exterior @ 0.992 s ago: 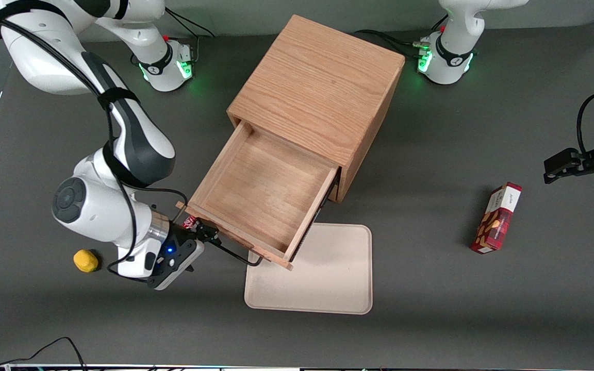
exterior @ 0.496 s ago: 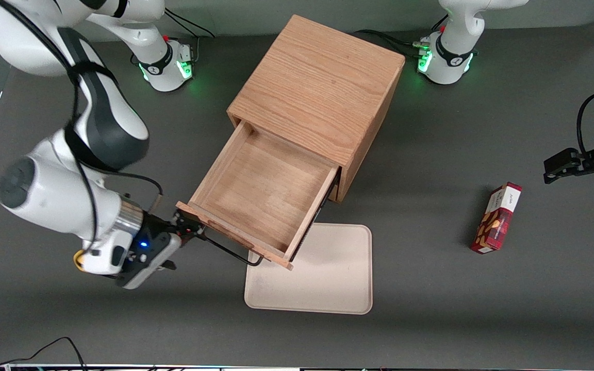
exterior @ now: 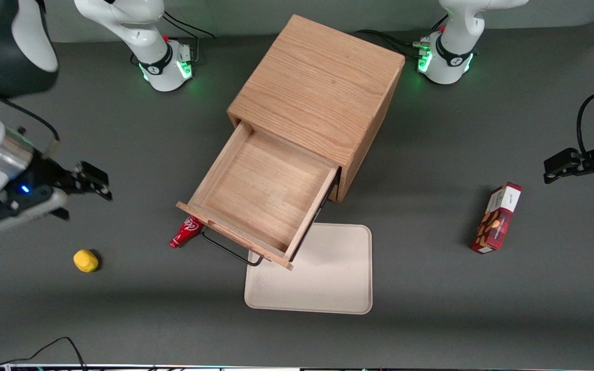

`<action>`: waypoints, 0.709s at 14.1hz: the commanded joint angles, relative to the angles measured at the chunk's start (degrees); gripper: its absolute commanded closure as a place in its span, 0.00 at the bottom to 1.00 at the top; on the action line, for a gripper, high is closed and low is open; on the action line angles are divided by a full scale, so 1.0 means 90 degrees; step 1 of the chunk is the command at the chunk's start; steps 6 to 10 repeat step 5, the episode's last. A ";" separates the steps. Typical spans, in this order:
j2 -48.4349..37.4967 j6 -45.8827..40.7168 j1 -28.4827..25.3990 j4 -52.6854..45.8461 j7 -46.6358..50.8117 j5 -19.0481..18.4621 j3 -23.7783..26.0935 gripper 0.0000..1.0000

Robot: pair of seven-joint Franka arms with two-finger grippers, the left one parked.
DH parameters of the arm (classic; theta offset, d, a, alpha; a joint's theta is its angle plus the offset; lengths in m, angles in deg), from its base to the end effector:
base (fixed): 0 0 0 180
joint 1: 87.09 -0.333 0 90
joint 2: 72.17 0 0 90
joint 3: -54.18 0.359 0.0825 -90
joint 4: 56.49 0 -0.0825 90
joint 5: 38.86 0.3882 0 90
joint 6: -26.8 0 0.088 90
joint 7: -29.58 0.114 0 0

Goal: Open upper drawer

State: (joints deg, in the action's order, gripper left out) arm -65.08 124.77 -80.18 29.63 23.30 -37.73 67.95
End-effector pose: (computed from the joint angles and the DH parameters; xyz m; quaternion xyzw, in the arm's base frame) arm 0.6110 0.0655 0.6355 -0.9925 -0.1118 -0.0432 0.0247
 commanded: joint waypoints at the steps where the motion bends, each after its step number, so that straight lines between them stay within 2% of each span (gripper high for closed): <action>1: -0.0932 -0.0328 0.0043 0.0975 0.1164 0.0021 -0.0290 0.00; 3: -0.1470 -0.0319 0.0161 0.1542 0.1215 0.0021 -0.0290 0.00; 10: -0.1472 -0.0319 0.0171 0.1554 0.1205 -0.0008 -0.0310 0.00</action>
